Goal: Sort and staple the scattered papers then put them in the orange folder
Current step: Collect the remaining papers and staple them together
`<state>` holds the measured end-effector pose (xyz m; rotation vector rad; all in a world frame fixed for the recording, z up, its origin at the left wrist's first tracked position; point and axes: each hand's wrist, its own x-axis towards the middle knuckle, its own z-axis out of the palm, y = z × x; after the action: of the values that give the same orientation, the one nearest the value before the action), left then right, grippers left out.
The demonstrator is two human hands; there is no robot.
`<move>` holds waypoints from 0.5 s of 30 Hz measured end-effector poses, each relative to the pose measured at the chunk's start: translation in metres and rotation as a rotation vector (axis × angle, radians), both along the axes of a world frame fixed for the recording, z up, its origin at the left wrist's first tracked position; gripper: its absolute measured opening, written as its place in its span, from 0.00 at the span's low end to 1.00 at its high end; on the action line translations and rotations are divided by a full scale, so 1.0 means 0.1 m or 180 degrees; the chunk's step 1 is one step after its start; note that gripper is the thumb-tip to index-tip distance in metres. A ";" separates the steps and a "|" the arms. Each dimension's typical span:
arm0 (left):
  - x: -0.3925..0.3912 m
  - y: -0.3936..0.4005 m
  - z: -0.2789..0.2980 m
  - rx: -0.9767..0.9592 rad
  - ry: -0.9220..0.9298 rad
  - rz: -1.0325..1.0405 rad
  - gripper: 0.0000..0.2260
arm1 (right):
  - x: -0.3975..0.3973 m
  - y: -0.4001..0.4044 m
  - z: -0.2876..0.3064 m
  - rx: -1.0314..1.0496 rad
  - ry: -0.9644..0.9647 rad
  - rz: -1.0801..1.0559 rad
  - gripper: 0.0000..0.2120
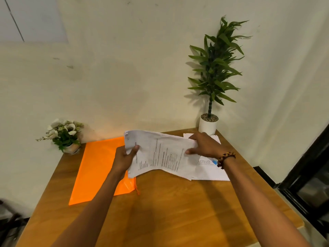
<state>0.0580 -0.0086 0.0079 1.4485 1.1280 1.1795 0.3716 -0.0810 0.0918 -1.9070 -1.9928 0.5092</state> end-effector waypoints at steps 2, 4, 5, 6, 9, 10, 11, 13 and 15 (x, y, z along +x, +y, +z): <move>-0.04 -0.03 -0.07 -0.0091 -0.0248 0.0191 0.08 | 0.09 -0.11 -0.05 -0.0124 0.1470 0.0139 0.16; 0.00 -0.09 -0.15 -0.0076 -0.0315 0.0269 0.11 | 0.05 -0.22 -0.15 -0.0058 0.2424 0.0139 0.15; 0.05 -0.14 -0.19 -0.0087 -0.0308 0.0231 0.11 | -0.01 -0.26 -0.23 -0.0035 0.2689 0.0145 0.15; 0.11 -0.19 -0.22 -0.0121 -0.0254 0.0151 0.12 | -0.09 -0.29 -0.33 -0.0037 0.2779 0.0137 0.15; 0.25 -0.28 -0.31 -0.0127 0.0053 -0.0203 0.12 | -0.36 -0.29 -0.58 0.0055 0.2838 -0.0379 0.13; 0.28 -0.30 -0.32 -0.0074 0.0170 -0.0302 0.12 | -0.42 -0.27 -0.65 0.0186 0.2859 -0.0588 0.13; 0.30 -0.30 -0.32 -0.0002 0.0288 -0.0382 0.13 | -0.47 -0.26 -0.70 0.0369 0.2934 -0.0735 0.13; 0.34 -0.31 -0.33 0.0123 0.0543 -0.0513 0.15 | -0.54 -0.22 -0.82 0.0796 0.3109 -0.0915 0.16; 0.37 -0.35 -0.35 0.0165 0.0670 -0.0647 0.18 | -0.61 -0.24 -0.88 0.1075 0.3273 -0.1148 0.16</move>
<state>0.0955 -0.0433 -0.0266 1.7151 1.0668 0.9370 0.3103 -0.1047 0.0039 -1.3105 -0.9707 0.7734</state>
